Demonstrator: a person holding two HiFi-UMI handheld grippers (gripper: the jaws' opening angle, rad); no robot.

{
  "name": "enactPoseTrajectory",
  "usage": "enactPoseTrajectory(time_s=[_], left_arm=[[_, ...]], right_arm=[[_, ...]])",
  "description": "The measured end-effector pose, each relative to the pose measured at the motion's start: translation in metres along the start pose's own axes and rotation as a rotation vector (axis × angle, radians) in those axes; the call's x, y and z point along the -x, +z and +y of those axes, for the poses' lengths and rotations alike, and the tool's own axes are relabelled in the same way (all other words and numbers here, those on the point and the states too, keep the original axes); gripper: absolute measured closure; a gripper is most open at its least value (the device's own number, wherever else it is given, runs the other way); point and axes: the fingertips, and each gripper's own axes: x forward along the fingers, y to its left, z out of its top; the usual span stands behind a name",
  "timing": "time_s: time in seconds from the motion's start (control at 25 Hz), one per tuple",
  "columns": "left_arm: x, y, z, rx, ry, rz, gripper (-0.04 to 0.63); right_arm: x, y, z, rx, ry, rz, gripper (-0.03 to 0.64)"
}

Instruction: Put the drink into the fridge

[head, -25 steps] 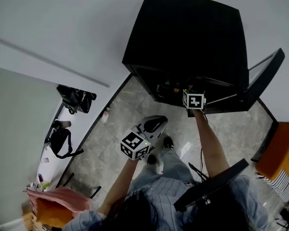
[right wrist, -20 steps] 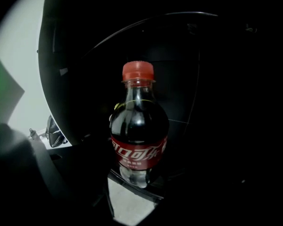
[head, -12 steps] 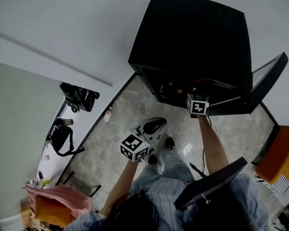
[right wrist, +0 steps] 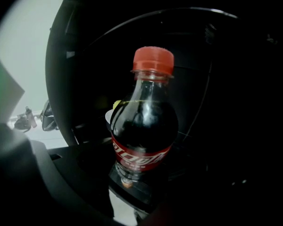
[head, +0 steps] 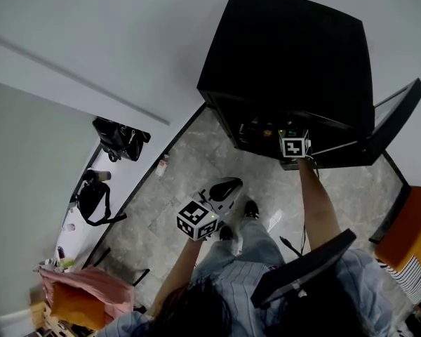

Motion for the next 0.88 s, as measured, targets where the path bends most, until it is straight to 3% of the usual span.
enactPoseTrajectory(time_s=[0.28,0.52,0.76,0.88], left_arm=[[0.021,-0.007,0.009,0.013,0.041,0.012,0.586],[0.034,-0.015,0.01,0.018,0.056,0.023,0.586],[0.038,-0.025,-0.004,0.016,0.027,0.03,0.586],[0.041,-0.026,-0.011,0.009,0.01,0.024,0.586]], right_arm=[[-0.012,-0.001,-0.007,-0.06,-0.009,0.085,0.319],[-0.003,-0.008,-0.01,-0.172,-0.062,0.092,0.319],[0.016,-0.036,-0.004,-0.265,-0.055,0.168,0.319],[0.032,-0.036,0.002,-0.306,-0.041,0.15,0.319]])
